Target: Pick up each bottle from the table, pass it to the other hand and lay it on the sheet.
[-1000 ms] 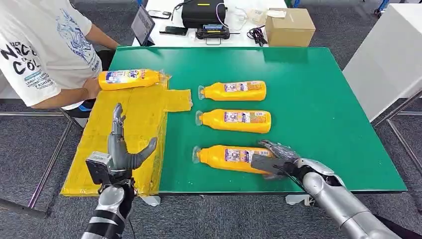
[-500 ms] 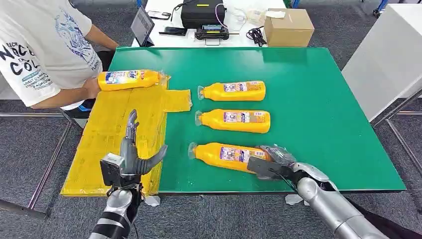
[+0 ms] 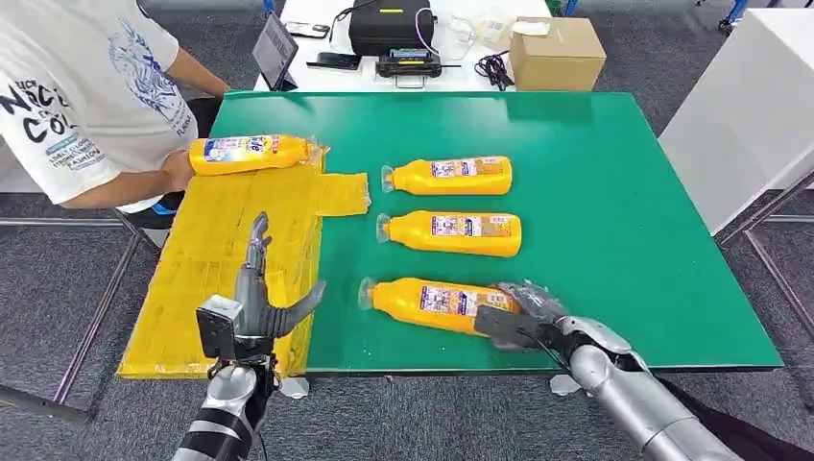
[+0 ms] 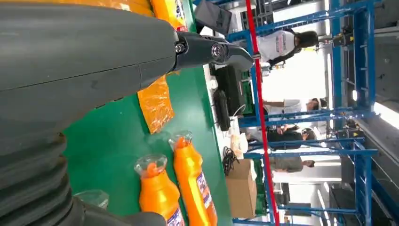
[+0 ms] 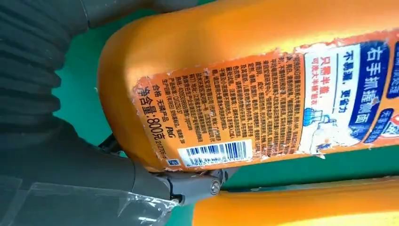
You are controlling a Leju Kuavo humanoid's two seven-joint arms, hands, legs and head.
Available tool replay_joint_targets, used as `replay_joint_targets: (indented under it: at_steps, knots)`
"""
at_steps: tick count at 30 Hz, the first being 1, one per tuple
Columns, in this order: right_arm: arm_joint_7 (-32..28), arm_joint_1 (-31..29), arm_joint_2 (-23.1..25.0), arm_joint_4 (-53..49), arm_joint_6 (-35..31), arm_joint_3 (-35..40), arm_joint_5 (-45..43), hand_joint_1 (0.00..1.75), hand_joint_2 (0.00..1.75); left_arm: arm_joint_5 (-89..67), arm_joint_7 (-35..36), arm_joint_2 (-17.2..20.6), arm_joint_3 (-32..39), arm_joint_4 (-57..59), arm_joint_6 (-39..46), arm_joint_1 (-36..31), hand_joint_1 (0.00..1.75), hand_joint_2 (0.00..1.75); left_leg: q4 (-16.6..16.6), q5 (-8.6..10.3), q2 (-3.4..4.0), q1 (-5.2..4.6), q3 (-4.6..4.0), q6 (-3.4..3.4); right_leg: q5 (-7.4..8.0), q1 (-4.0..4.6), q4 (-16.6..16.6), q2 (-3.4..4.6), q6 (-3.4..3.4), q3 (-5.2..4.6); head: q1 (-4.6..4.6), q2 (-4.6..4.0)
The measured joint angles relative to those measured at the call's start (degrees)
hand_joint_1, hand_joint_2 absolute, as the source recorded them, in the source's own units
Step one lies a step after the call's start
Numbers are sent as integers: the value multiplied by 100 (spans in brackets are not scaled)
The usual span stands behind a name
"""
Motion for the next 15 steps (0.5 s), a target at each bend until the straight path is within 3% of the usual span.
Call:
replay_joint_targets:
  at_steps: [3,5,10,15]
  knots:
    - [-888,425,256,-291,-400,-302,70,175,175,0,2,0,4,4,-83,2,0,175,-1,0,-6,8,-13,0,0,8,3,-2,0,-2,4,0]
    - [-1154,753,623,-593,-684,-582,116,175,175,-50,9,0,11,-18,-65,21,0,175,-2,0,0,7,-24,-1,0,7,5,0,0,-18,-7,0]
    - [-1193,1205,1498,-1277,-1356,-1369,48,175,175,-68,57,0,54,-401,35,263,0,175,-4,1,-14,13,-36,-3,-6,11,6,-4,-5,-31,0,0]
    - [-1260,1534,1976,-1808,-1580,-2088,-53,175,175,155,83,0,184,-1013,70,582,0,175,-4,0,-17,4,-39,-2,-6,0,4,-4,-4,-32,0,0]
